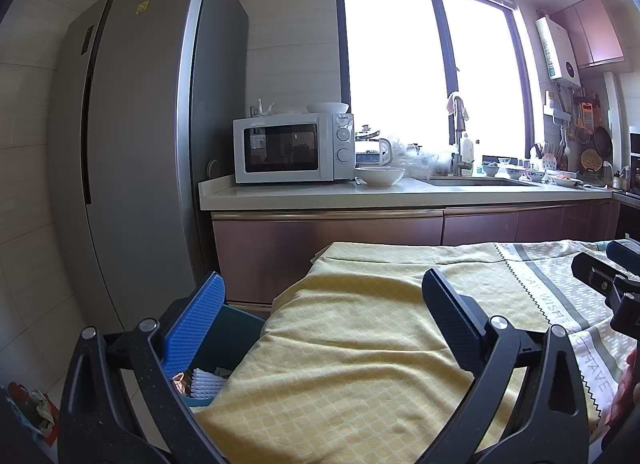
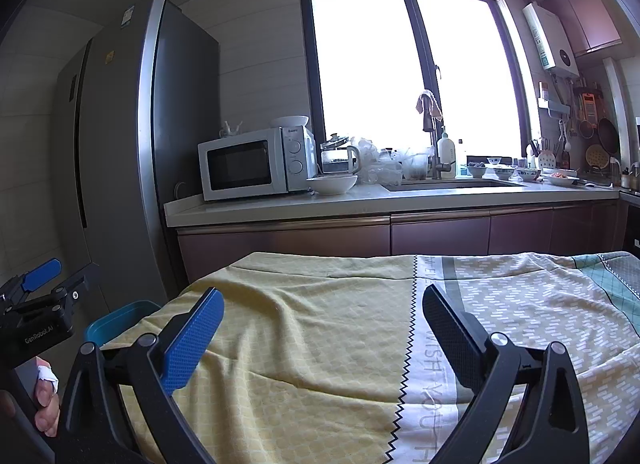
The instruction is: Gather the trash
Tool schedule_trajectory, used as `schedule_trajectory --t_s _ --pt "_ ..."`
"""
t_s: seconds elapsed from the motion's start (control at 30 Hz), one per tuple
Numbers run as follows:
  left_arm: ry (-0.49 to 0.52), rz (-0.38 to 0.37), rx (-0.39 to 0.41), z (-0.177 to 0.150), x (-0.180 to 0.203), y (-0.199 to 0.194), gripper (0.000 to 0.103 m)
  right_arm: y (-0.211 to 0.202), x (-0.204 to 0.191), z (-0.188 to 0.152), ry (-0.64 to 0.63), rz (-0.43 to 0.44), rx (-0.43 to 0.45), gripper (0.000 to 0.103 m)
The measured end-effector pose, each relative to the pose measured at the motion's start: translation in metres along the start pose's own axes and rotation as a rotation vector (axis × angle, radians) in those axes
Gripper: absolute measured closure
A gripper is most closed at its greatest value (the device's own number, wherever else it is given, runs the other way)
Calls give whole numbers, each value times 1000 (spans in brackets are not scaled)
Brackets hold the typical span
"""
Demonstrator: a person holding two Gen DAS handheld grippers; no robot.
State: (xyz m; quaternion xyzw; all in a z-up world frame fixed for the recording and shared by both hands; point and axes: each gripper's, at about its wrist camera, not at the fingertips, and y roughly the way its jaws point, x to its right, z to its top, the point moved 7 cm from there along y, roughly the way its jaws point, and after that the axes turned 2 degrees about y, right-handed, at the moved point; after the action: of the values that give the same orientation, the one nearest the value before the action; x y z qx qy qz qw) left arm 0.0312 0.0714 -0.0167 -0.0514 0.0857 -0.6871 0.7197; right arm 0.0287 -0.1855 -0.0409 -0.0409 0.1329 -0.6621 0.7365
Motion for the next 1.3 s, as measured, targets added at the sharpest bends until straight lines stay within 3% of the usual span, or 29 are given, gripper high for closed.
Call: schedule_trajectory --t_s 1.3 --pt "6 -1 -10 -4 -1 7 6 1 0 0 9 -5 4 7"
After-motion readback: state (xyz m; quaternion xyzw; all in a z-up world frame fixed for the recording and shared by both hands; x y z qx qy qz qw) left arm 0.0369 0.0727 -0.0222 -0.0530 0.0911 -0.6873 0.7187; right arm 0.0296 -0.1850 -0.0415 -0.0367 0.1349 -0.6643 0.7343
